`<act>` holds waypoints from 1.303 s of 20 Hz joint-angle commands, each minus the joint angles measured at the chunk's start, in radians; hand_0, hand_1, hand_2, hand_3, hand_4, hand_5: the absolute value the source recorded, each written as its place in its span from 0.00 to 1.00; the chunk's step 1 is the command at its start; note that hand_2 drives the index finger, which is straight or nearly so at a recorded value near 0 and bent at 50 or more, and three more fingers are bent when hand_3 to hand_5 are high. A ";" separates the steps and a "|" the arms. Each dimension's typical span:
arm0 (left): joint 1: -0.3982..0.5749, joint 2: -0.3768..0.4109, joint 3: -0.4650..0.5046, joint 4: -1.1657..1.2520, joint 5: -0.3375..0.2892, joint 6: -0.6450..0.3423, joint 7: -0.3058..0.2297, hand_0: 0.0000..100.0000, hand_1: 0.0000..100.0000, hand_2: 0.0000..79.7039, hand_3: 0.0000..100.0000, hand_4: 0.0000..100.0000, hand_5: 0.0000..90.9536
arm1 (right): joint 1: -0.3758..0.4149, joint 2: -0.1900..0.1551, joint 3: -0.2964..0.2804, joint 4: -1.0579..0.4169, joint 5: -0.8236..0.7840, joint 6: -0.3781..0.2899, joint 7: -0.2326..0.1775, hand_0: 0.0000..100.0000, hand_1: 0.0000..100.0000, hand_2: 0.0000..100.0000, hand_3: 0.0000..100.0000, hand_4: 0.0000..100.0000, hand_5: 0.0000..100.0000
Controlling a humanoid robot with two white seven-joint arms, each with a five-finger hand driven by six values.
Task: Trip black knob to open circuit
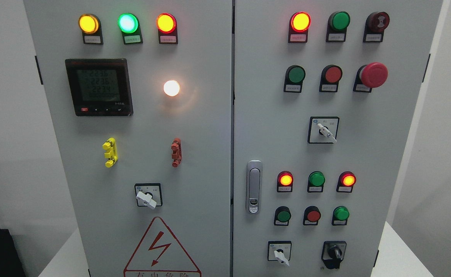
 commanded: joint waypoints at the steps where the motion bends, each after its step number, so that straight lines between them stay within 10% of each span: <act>1: 0.000 0.000 0.000 0.000 -0.023 -0.001 0.000 0.12 0.39 0.00 0.00 0.00 0.00 | -0.007 0.000 -0.017 -0.007 -0.007 -0.008 0.012 0.00 0.19 0.00 0.00 0.00 0.00; 26: 0.000 0.000 0.000 0.000 -0.023 0.001 0.000 0.12 0.39 0.00 0.00 0.00 0.00 | -0.050 0.013 -0.122 -0.152 -0.013 -0.088 0.006 0.00 0.18 0.00 0.00 0.00 0.00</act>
